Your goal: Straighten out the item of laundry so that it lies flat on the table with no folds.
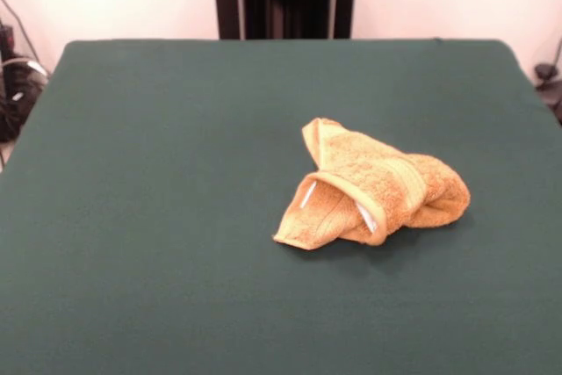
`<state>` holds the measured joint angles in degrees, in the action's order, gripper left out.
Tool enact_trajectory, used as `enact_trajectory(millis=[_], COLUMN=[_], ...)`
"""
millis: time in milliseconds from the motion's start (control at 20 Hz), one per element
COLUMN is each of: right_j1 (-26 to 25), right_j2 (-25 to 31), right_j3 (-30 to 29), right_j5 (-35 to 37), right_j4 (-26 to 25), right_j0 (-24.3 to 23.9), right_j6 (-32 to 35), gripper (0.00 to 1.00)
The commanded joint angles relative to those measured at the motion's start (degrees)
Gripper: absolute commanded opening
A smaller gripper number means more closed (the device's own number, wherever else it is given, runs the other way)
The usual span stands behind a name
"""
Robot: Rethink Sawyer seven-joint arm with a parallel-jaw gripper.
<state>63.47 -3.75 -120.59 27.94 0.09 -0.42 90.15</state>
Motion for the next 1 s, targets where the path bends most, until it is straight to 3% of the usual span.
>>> enact_trajectory(millis=[50,550,750,1000], right_j1=[-13.8,-21.9,-23.4,-25.2], right_j2=[2.2,2.9,2.5,0.6], right_j3=[2.8,5.0,7.3,15.2], right_j5=[-10.2,-19.7,-19.6,-13.6], right_j4=[-1.4,-1.0,-0.4,0.1], right_j0=[-1.0,-2.2,-1.8,-0.2], right_j6=[10.8,9.6,8.9,6.7], gripper=[1.00,1.00,1.00,1.00])
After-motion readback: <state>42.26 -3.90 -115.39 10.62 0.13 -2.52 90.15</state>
